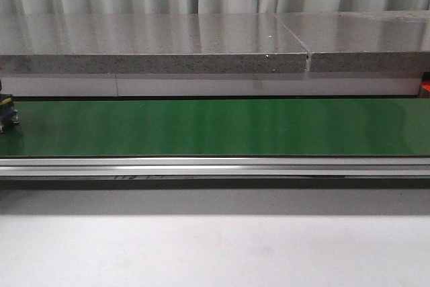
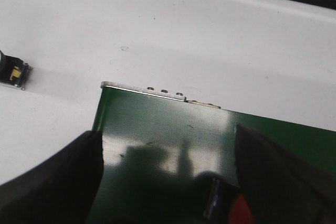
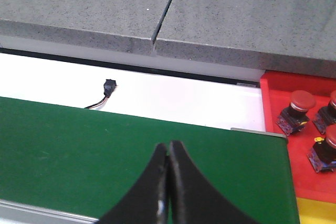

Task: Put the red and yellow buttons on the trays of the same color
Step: 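Set the red button on the belt and open the left gripper, then move the left gripper to the yellow button and grasp it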

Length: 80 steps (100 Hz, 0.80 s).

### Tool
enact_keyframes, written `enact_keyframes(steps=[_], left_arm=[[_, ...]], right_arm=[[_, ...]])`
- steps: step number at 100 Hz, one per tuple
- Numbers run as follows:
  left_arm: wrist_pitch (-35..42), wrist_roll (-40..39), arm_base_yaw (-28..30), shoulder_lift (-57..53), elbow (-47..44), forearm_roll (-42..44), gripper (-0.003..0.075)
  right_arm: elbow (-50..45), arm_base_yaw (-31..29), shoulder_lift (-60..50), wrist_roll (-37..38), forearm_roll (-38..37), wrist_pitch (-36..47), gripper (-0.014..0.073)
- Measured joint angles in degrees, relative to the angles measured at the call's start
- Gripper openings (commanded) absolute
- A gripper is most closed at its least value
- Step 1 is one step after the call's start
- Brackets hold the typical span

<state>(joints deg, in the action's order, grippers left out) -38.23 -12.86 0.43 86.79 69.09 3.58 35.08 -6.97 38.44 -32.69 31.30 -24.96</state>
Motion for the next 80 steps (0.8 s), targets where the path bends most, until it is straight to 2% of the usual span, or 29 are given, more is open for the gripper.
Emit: enact_keyframes(steps=[43,80], left_arm=[[2.01,0.10,11.76,3.17,0.12,0.01,0.0512],[8.09,0.10,17.97,12.10,0.51,-0.34,0.0512]], right_arm=[[0.00,0.00,0.00,0.00,0.00,-0.13,-0.0067],[0.00,0.00,0.00,0.00,0.00,-0.13,-0.0067]])
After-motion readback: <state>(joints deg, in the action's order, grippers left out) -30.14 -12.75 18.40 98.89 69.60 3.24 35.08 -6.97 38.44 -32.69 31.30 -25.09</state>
